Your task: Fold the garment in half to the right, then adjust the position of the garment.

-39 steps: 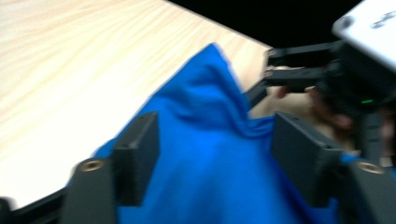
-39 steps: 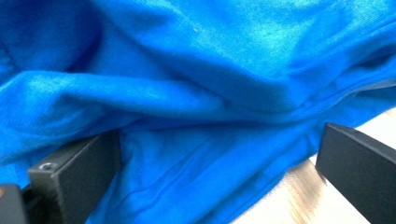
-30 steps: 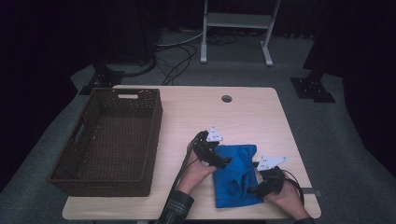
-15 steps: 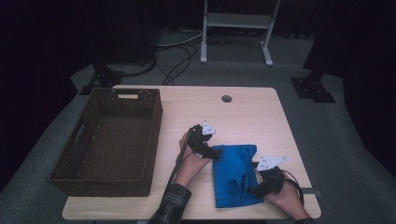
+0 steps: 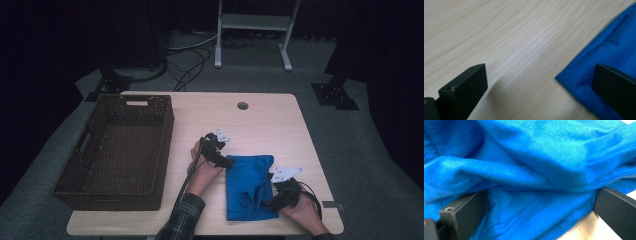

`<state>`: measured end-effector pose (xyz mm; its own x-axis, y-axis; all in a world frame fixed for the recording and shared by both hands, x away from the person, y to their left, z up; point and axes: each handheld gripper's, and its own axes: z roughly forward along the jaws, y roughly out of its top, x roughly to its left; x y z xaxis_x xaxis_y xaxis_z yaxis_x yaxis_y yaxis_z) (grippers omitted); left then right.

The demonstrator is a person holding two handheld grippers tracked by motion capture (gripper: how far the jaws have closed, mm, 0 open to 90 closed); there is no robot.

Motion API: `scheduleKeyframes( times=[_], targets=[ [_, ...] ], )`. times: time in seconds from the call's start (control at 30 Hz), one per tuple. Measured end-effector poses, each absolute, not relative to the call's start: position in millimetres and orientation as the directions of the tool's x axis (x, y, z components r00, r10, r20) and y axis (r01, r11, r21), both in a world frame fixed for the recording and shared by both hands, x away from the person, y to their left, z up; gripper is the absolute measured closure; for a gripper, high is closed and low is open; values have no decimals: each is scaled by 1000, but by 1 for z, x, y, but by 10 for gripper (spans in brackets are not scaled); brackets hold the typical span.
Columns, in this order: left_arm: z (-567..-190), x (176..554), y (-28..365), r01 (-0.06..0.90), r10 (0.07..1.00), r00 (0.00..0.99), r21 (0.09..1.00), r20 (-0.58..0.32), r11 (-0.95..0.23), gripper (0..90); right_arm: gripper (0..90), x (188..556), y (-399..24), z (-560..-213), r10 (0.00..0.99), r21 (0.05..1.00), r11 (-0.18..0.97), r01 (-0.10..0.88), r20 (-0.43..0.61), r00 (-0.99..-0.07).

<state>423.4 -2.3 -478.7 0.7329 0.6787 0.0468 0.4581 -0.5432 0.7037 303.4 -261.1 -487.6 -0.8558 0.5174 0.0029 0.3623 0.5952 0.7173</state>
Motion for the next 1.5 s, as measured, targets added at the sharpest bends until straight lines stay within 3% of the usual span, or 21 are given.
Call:
scheduleKeyframes(
  times=[0.3,0.9,1.5],
  targets=[
    [-483,434,10,477,678,735,722,-16,-501,1,0,305,-259,-486,535,726,582,366,-3,-845],
    [-484,435,10,473,672,741,725,-18,-501,1,0,287,-290,-453,604,790,478,383,21,-797],
    [-484,435,10,473,672,741,725,-19,-501,1,0,303,-264,-426,582,831,443,336,19,-813]
  ],
)
